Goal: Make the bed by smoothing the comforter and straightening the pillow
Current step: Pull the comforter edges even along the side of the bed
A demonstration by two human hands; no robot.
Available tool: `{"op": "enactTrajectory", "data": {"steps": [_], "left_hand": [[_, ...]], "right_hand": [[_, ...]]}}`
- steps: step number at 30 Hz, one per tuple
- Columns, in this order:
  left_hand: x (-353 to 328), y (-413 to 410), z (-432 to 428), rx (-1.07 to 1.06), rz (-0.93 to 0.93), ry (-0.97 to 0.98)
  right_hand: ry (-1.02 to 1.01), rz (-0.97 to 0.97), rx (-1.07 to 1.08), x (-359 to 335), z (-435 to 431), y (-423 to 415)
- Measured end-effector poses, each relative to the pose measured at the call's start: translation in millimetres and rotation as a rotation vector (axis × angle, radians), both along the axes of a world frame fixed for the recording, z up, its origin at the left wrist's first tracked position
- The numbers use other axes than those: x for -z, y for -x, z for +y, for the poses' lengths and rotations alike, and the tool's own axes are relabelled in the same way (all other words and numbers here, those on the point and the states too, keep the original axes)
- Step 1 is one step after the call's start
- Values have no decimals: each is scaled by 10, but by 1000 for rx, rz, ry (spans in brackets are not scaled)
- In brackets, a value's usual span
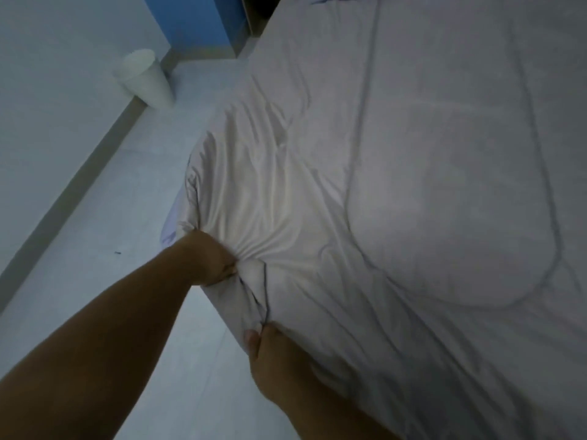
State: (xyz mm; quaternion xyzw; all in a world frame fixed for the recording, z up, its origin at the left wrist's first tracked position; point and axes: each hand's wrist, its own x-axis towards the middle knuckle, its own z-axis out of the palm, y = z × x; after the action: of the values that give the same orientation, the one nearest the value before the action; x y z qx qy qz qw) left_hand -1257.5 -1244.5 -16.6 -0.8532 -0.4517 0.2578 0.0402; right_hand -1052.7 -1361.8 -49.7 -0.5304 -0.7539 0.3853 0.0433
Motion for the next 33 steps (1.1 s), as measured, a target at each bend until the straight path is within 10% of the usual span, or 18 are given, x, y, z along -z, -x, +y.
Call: {"op": "enactTrajectory", "data": {"steps": [8, 20, 29, 33], "left_hand": [[788, 770, -228, 51, -162, -113], [982, 893, -233, -34, -254, -43], [596, 822, -307, -326, -61, 304], [362, 612, -174, -601, 139, 382]], "right_hand": [[-554, -281, -238, 1022, -232, 471], [-449, -247, -363, 1323, 15, 634], [-200, -248, -917, 850, 139, 491], [-163, 34, -519, 465, 436, 477]]}}
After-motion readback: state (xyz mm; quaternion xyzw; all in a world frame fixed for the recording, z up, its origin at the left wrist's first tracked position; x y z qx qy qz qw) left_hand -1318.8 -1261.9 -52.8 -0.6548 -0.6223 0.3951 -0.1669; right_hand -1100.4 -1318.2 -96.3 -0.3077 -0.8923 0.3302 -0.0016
